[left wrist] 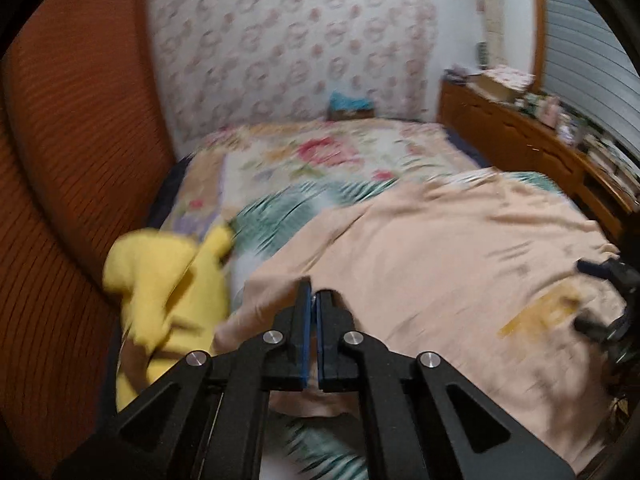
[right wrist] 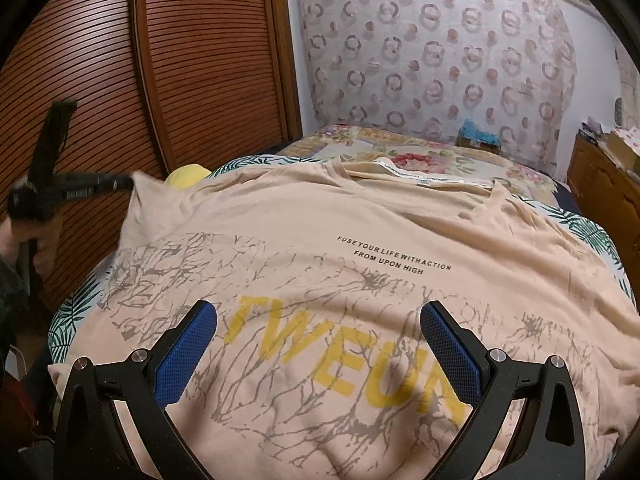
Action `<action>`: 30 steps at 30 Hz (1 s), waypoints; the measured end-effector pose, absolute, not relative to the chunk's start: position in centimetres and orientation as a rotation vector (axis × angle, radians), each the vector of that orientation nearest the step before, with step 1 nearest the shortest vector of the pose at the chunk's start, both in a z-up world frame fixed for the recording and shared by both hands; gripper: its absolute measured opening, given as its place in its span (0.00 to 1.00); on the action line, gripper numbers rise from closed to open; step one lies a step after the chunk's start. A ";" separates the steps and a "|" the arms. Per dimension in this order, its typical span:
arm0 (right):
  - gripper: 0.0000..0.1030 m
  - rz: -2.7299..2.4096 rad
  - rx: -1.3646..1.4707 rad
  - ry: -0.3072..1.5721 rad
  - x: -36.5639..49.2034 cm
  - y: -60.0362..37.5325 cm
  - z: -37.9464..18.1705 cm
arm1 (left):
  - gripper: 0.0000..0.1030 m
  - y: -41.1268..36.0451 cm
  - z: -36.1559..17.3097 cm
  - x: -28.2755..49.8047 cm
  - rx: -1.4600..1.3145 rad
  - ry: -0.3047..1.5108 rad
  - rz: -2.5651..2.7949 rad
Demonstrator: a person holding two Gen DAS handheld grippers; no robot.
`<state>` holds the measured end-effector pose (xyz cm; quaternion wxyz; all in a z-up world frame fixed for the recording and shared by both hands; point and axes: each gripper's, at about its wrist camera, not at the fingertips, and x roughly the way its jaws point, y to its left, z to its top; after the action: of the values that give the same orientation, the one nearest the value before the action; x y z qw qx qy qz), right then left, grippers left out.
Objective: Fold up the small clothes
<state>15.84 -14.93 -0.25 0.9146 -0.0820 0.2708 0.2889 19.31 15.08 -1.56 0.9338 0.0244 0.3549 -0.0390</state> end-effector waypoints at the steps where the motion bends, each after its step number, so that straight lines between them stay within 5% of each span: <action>1: 0.99 0.593 -0.167 0.556 15.9 -15.2 -0.2 | 0.03 14.0 -0.9 19.8 0.069 0.713 -0.103; 3: 0.99 0.587 -0.159 0.552 15.7 -15.4 -0.2 | 0.04 11.9 0.2 20.6 0.105 0.697 -0.133; 7: 0.99 0.573 -0.150 0.554 15.1 -15.7 -0.5 | 0.35 10.4 0.9 20.5 0.117 0.681 -0.200; 15: 0.99 0.563 -0.158 0.560 14.2 -15.0 -0.3 | 0.76 13.5 -1.1 17.9 0.061 0.720 -0.145; 25: 0.98 0.703 -0.214 0.583 15.2 -10.3 0.6 | 0.77 17.9 -6.8 16.0 -0.009 0.841 -0.061; 30: 0.98 0.729 -0.259 0.592 16.2 -6.9 0.5 | 0.56 17.6 -8.7 17.5 0.010 0.907 -0.111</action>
<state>16.25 -6.92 0.51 0.8838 -0.1242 0.2842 0.3503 17.54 17.63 -8.73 0.8974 0.0048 0.4379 -0.0534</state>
